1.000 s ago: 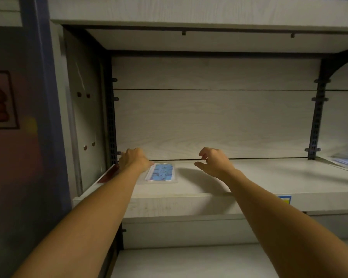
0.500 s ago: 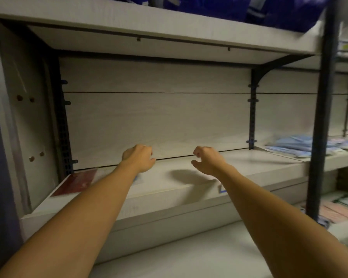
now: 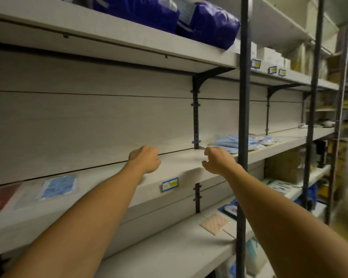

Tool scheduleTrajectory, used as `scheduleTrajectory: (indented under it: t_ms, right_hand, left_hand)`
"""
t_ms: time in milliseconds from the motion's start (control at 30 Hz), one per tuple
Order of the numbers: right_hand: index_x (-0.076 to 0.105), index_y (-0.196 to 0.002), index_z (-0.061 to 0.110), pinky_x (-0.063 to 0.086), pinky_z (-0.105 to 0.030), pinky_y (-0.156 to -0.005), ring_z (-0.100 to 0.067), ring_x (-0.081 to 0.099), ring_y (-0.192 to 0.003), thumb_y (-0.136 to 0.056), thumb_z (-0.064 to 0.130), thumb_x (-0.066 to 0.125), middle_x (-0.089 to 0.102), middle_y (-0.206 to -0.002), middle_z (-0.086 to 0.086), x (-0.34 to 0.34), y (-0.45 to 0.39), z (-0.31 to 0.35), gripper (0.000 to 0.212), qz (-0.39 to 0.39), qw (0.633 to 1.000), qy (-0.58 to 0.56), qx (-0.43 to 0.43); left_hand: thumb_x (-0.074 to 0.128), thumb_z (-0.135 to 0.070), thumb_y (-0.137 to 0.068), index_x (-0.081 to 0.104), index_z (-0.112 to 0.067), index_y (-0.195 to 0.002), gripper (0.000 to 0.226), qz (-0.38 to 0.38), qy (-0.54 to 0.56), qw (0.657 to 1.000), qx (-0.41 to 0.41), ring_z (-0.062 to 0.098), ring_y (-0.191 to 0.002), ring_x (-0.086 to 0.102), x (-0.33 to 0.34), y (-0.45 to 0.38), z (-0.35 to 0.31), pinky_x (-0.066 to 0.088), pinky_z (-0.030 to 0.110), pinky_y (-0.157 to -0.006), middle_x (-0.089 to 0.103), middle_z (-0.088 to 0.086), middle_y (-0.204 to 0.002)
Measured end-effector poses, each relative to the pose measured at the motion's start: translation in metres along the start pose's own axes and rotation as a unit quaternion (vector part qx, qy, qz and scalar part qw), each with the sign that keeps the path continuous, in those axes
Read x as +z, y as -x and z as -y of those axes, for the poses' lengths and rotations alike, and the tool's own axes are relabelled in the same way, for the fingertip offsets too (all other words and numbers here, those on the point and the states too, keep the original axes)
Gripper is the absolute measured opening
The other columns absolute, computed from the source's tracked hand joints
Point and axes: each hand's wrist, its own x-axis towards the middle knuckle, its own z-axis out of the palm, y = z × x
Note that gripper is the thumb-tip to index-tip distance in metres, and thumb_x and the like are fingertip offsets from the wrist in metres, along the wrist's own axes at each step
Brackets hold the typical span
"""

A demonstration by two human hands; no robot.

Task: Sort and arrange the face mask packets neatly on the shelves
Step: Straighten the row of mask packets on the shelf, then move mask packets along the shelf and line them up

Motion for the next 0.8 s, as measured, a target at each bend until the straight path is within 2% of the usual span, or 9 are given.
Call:
scheduleTrajectory:
  t_ms: [100,333,500,800]
  right_hand:
    - [0.057,-0.125,0.013,0.057,-0.039,-0.088,-0.024,0.062,-0.097,-0.096,0.028,0.063,0.062,-0.117,-0.010,-0.013,0.006,-0.038,0.034,0.003,1.000,0.016,0.008]
    - [0.057,-0.110,0.015,0.055,-0.032,-0.081,-0.018,0.059,-0.086,-0.096,0.025,0.063,0.060,-0.098,-0.005,-0.028,0.013,-0.129,0.018,0.015,0.999,0.040,0.003]
    - [0.058,-0.117,0.016,0.059,-0.038,-0.084,-0.021,0.063,-0.092,-0.093,0.027,0.065,0.063,-0.104,-0.005,-0.036,0.013,-0.182,0.027,0.015,0.998,0.050,-0.019]
    - [0.058,-0.118,0.014,0.057,-0.031,-0.080,-0.019,0.060,-0.089,-0.096,0.026,0.064,0.061,-0.106,-0.006,-0.034,0.010,-0.263,0.026,0.030,0.997,0.058,-0.035]
  left_hand:
    - [0.047,-0.036,-0.097,0.061,-0.020,-0.120,0.032,-0.005,0.003,1.000,0.020,0.029,-0.105,0.062,0.002,-0.007,-0.042,0.054,0.038,-0.086,0.064,0.006,-0.121]
    - [0.046,-0.034,-0.100,0.059,-0.017,-0.125,0.033,-0.019,-0.006,0.999,0.028,0.029,-0.104,0.061,0.005,-0.020,-0.130,0.052,0.037,-0.082,0.060,0.006,-0.124]
    - [0.046,-0.034,-0.099,0.061,-0.018,-0.123,0.032,-0.025,-0.011,1.000,0.006,0.028,-0.103,0.062,0.005,-0.028,-0.179,0.054,0.038,-0.082,0.062,0.005,-0.122]
    - [0.044,-0.028,-0.099,0.063,-0.017,-0.111,0.025,-0.023,-0.003,1.000,-0.013,0.027,-0.096,0.061,0.023,-0.036,-0.259,0.048,0.033,-0.072,0.064,0.003,-0.117]
